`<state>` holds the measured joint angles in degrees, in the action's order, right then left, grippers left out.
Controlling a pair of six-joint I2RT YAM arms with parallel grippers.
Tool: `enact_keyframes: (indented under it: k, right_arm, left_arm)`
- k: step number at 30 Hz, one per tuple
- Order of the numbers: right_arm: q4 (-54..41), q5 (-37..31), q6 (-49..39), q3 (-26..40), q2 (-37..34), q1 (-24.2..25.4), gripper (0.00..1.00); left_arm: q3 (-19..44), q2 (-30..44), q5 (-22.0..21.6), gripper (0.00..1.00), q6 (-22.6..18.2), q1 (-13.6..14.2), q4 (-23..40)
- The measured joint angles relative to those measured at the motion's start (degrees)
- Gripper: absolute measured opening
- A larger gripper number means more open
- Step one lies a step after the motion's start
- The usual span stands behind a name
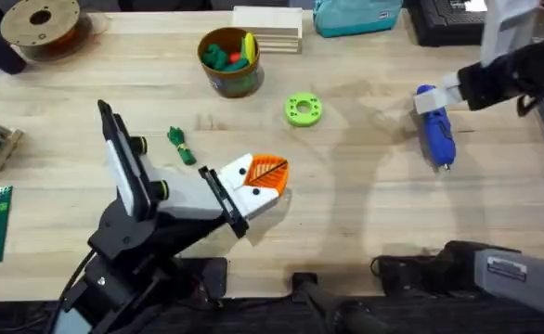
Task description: Pick up the gripper from the table and insert it into the empty holder that is missing its gripper. Then pick up a screw, insert it into the mounting hole, and use the screwdriver to tighten it. Finally, clean up the table by picking up the vegetable and placing it into the bucket.
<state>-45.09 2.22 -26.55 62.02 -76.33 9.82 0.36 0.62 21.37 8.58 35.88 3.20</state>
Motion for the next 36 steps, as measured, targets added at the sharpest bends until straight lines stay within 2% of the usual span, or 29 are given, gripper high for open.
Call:
enact_keyframes:
  k: [4, 9, 17, 29, 31, 34, 36]
  right_arm:
    - [1.78, 0.18, -4.88, 0.00, -5.09, 0.60, 0.989]
    - [4.13, 0.20, -6.38, 0.00, -11.03, 2.50, 0.989]
    - [8.45, 0.20, -3.59, 0.00, -16.76, 5.90, 0.989]
    - [14.36, 0.42, 3.55, 0.00, -21.72, 6.06, 0.968]
    - [14.54, 0.39, 4.76, 0.00, -22.66, 6.06, 0.882]
    - [14.49, 0.45, 5.57, 0.00, -22.82, 6.06, 0.618]
    - [14.30, 0.48, 5.73, 0.00, -22.84, 6.06, 0.531]
  left_arm:
    - [0.00, 0.00, 0.00, 0.004, 0.00, 0.00, -0.02]
    - [0.00, 0.00, 0.00, 0.004, 0.00, 0.00, -0.02]
    - [0.00, 0.00, 0.00, 0.004, 0.00, 0.00, 0.00]
    - [0.00, 0.00, 0.00, 0.004, 0.00, 0.00, -0.01]
    - [0.00, 0.00, 0.00, 0.004, 0.00, 0.00, 0.00]
    - [0.00, 0.01, 0.01, 0.004, 0.00, 0.00, -0.01]
    - [0.00, 0.00, 0.00, 0.004, 0.00, 0.00, -0.01]
